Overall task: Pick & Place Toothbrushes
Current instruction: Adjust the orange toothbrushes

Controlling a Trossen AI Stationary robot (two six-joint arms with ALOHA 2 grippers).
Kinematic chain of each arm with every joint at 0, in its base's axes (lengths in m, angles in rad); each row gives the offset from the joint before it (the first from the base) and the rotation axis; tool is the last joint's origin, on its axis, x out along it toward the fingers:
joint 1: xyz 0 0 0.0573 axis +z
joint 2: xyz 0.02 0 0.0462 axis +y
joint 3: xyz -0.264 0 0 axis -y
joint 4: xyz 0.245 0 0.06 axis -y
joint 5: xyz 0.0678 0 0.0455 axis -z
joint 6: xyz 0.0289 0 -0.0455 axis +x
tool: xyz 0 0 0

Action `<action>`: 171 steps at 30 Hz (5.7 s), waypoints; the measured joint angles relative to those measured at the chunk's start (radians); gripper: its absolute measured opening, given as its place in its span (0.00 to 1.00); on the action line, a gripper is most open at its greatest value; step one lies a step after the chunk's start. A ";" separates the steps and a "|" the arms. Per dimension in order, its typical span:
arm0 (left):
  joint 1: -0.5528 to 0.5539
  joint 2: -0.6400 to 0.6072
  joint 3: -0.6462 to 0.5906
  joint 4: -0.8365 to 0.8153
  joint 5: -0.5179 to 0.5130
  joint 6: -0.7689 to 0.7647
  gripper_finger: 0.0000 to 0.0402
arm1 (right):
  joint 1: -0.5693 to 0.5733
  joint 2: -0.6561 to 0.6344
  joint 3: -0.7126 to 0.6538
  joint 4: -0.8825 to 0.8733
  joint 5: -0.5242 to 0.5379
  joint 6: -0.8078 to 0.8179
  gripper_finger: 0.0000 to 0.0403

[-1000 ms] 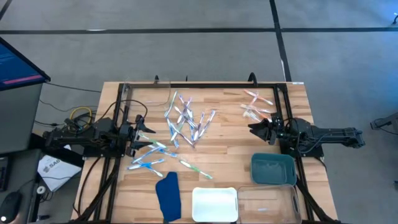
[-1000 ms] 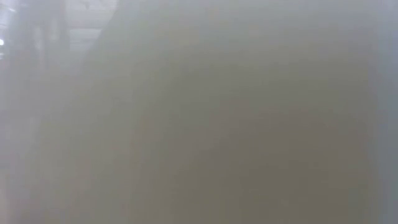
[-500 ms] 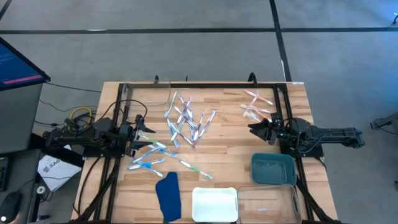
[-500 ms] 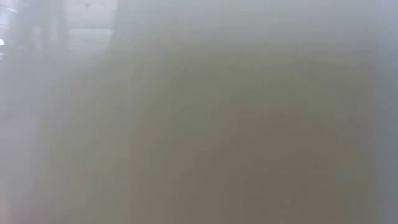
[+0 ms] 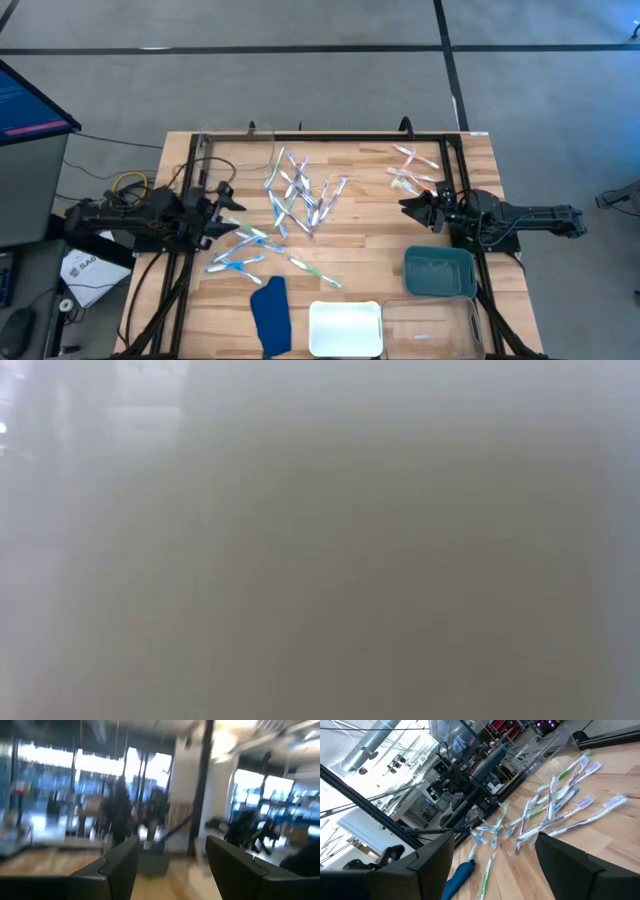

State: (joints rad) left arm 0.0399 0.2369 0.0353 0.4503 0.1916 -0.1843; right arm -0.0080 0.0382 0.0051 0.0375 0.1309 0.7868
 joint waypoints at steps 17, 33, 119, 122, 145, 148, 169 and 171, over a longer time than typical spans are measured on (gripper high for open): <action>0.000 0.752 0.384 0.007 0.029 -0.067 0.55 | 0.000 0.000 0.000 0.000 0.000 0.000 0.67; -0.026 0.747 0.409 -0.119 -0.046 0.238 0.49 | 0.000 0.000 0.000 0.000 0.000 0.000 0.67; -0.073 0.722 0.508 0.336 -0.071 0.282 0.46 | 0.059 0.584 0.348 0.513 0.417 -0.507 0.67; -0.073 0.722 0.508 0.336 -0.071 0.283 0.46 | 0.058 0.585 0.348 0.468 0.417 -0.507 0.67; -0.073 0.722 0.508 0.312 -0.071 0.281 0.46 | -0.192 0.585 0.348 0.177 0.419 -0.302 0.67; -0.073 0.722 0.508 0.312 -0.071 0.281 0.46 | -0.217 0.585 0.347 0.135 0.419 -0.246 0.67; -0.073 0.722 0.508 0.300 -0.071 0.281 0.46 | -0.375 0.585 0.348 -0.090 0.419 -0.131 0.67; -0.073 0.722 0.508 0.298 -0.071 0.281 0.46 | -0.393 0.585 0.348 -0.107 0.419 -0.133 0.67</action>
State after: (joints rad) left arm -0.0334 0.9585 0.5430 0.7486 0.1204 0.0967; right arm -0.4012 0.6228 0.3527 -0.0698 0.5503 0.6539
